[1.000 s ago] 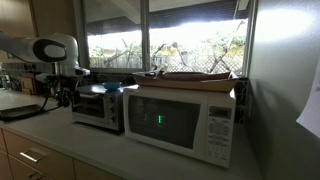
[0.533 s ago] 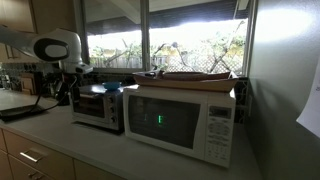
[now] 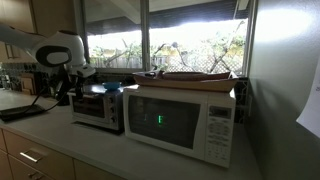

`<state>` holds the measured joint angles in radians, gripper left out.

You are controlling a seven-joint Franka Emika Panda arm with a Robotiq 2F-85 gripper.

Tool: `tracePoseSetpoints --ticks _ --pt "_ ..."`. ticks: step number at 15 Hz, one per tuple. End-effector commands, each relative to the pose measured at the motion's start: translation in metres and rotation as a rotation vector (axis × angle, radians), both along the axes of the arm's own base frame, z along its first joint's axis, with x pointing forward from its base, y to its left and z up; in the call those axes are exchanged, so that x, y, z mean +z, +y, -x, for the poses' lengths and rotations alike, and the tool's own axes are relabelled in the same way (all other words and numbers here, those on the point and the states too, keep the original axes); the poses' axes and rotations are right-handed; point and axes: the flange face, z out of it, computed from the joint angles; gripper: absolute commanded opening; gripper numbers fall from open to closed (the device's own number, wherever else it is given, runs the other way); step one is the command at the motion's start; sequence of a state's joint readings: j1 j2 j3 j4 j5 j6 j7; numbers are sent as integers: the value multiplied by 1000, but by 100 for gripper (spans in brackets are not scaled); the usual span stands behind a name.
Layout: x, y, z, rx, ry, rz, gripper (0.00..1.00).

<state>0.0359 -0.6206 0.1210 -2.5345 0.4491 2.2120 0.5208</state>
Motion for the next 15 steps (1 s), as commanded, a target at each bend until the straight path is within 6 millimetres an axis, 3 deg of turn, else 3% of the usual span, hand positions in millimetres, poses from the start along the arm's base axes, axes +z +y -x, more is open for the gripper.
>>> tracePoseSetpoints --ticks 1,8,15 --pt "-15 -1 -4 -82 -3 -60 100" --pt "-34 -1 -13 -121 15 -103 100" --pt "-50 -8 -4 -125 90 -65 100"
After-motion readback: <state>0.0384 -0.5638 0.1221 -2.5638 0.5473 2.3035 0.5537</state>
